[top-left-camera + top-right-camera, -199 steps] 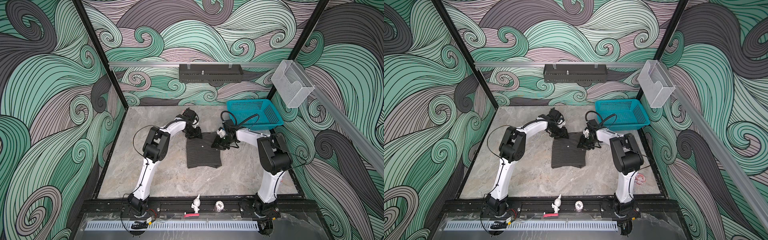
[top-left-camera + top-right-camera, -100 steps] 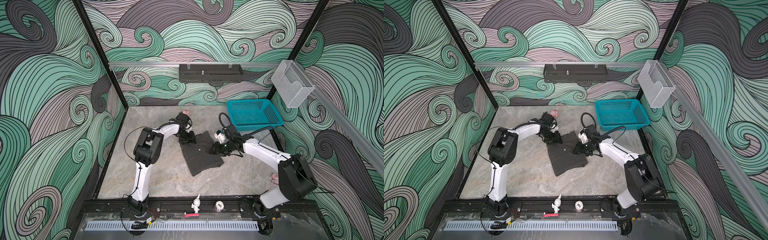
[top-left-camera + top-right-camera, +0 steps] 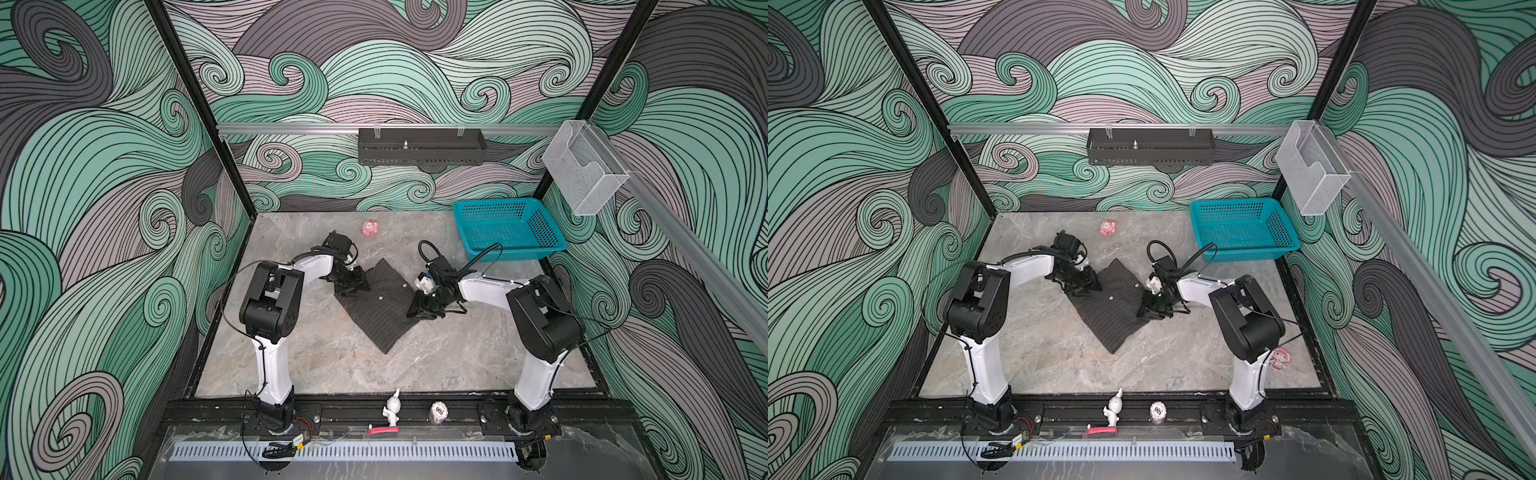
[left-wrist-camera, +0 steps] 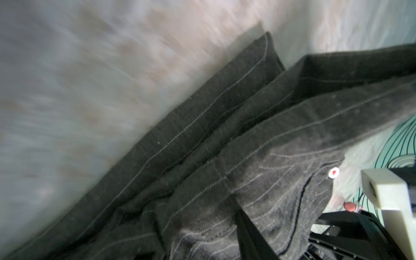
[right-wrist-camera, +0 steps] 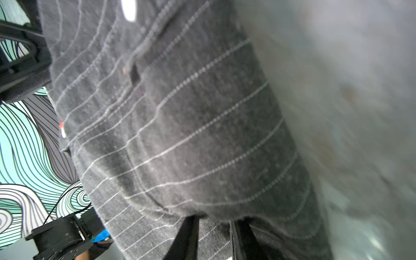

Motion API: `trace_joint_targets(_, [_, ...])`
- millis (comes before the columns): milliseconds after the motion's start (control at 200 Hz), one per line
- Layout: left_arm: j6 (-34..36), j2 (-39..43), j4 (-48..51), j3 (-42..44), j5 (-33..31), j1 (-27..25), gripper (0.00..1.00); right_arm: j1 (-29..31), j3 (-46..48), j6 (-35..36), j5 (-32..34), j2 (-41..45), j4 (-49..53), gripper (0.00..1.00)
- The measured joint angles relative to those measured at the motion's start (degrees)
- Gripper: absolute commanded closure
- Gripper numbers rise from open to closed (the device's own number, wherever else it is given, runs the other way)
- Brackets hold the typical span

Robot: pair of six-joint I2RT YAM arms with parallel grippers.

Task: Fold and stack the long sleeve shirts

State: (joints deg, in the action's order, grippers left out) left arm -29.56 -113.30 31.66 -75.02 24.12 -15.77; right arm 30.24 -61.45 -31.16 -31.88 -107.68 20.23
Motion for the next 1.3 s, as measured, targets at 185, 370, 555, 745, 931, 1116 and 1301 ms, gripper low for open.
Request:
trace_joint_targets(185, [1.75,-2.38,3.23,-5.66,-3.52,3.69,0.49,2.93,-6.84,-1.03,0.42,-4.61,-0.33,0.71])
trace_joint_targets(370, [4.24,-0.28,5.79,-7.48,-7.21,5.11,0.43,3.34,-10.49,-0.79,2.51,-4.09,1.22,0.6])
trace_joint_targets(555, [8.46,16.85,7.21,-4.79,-12.5,3.34,0.29,4.04,-6.8,1.42,9.2,10.29,2.62,0.54])
trace_joint_targets(745, [14.62,38.86,3.5,1.92,-23.63,-11.8,0.01,7.58,13.05,7.13,19.71,39.06,-12.37,0.57])
trace_joint_targets(931, [17.07,40.39,3.15,13.4,-33.68,-27.58,0.02,5.51,28.06,8.7,23.06,49.48,-20.59,0.51])
trace_joint_targets(1116, [16.17,28.04,7.56,16.5,-41.94,-38.38,0.01,5.42,31.5,9.99,24.5,56.54,-19.23,0.51])
trace_joint_targets(1301, [14.93,16.2,11.17,12.85,-49.75,-42.18,0.01,5.4,34.01,10.14,25.83,63.84,-18.95,0.51])
